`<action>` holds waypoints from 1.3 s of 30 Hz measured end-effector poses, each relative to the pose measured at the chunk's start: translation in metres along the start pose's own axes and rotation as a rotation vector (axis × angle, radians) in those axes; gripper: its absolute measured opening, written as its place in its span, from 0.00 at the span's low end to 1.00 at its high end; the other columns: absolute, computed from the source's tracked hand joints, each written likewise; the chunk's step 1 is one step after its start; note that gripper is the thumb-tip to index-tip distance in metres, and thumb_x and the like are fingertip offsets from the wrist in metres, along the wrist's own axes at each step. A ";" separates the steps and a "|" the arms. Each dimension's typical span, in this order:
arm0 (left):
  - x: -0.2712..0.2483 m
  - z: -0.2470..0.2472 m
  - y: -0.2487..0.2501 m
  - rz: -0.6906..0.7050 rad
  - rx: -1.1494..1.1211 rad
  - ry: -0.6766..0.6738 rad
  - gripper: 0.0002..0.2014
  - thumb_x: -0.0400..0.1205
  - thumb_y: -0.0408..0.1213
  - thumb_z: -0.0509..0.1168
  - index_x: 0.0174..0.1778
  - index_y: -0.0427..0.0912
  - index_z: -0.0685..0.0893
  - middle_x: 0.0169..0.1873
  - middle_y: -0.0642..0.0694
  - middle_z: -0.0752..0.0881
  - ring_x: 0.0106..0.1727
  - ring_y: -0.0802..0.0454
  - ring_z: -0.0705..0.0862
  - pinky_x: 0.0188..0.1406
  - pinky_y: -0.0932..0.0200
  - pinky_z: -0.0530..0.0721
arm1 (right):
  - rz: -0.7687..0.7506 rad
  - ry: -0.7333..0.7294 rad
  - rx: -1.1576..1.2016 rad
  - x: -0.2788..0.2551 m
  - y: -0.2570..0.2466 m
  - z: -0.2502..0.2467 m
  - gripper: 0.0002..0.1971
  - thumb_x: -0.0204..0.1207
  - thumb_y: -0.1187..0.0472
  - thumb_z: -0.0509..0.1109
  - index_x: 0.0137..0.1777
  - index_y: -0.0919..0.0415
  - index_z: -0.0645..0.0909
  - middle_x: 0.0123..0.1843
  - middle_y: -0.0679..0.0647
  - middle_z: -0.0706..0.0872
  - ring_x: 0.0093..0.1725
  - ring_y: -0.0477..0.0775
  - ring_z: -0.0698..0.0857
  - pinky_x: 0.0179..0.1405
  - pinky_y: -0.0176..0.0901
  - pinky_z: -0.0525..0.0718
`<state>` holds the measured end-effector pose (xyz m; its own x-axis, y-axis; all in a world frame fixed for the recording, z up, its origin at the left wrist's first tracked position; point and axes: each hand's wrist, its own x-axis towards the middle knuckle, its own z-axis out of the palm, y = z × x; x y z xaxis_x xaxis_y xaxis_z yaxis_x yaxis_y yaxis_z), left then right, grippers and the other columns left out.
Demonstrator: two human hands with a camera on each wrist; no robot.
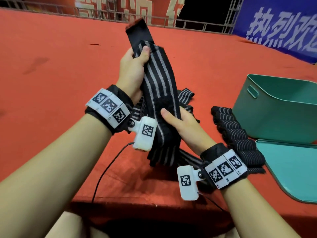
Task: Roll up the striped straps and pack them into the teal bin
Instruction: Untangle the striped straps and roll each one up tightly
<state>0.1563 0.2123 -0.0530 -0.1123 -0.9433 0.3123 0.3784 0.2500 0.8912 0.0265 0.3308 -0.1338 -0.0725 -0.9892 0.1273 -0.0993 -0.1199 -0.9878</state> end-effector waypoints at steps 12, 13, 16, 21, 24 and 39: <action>-0.030 -0.016 -0.046 -0.108 0.009 0.008 0.07 0.89 0.30 0.64 0.62 0.36 0.82 0.44 0.44 0.90 0.41 0.49 0.91 0.43 0.50 0.91 | 0.157 -0.391 -0.370 -0.014 0.007 -0.026 0.38 0.72 0.59 0.85 0.79 0.49 0.70 0.69 0.36 0.85 0.68 0.32 0.83 0.73 0.37 0.80; -0.027 -0.017 -0.047 -0.099 -0.017 0.068 0.08 0.89 0.30 0.64 0.62 0.35 0.82 0.44 0.43 0.89 0.41 0.49 0.90 0.44 0.49 0.91 | 0.129 -0.416 -0.385 -0.016 0.015 -0.022 0.35 0.72 0.63 0.84 0.76 0.48 0.73 0.68 0.36 0.85 0.68 0.32 0.83 0.70 0.33 0.79; -0.009 -0.025 -0.036 0.065 -0.017 0.268 0.11 0.86 0.32 0.67 0.62 0.33 0.83 0.47 0.43 0.90 0.47 0.48 0.90 0.57 0.41 0.90 | 0.119 -0.251 -0.271 -0.017 0.037 -0.012 0.14 0.84 0.61 0.74 0.67 0.53 0.81 0.64 0.46 0.90 0.62 0.40 0.87 0.66 0.41 0.82; 0.028 -0.023 0.006 0.352 0.174 0.430 0.19 0.85 0.36 0.67 0.71 0.32 0.80 0.65 0.40 0.87 0.68 0.46 0.85 0.71 0.54 0.82 | -0.036 0.031 -0.273 -0.012 0.024 -0.005 0.24 0.89 0.43 0.62 0.41 0.64 0.76 0.37 0.54 0.75 0.36 0.50 0.75 0.41 0.50 0.74; 0.048 -0.018 0.014 0.406 0.219 0.458 0.24 0.86 0.39 0.66 0.76 0.29 0.76 0.73 0.36 0.82 0.76 0.42 0.79 0.76 0.52 0.76 | -0.015 -0.065 -0.137 -0.012 0.017 -0.001 0.10 0.86 0.51 0.71 0.46 0.56 0.79 0.40 0.57 0.80 0.36 0.55 0.80 0.39 0.43 0.80; 0.018 -0.016 -0.051 0.024 0.109 0.074 0.09 0.84 0.35 0.68 0.60 0.43 0.80 0.53 0.39 0.89 0.52 0.40 0.91 0.58 0.36 0.90 | 0.484 -0.572 -0.243 -0.035 0.067 -0.022 0.29 0.68 0.54 0.88 0.67 0.57 0.82 0.63 0.52 0.92 0.63 0.51 0.90 0.71 0.52 0.85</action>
<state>0.1495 0.1793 -0.0978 -0.0351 -0.9494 0.3123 0.2774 0.2909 0.9156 0.0006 0.3588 -0.2020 0.3522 -0.8241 -0.4436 -0.4065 0.2922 -0.8657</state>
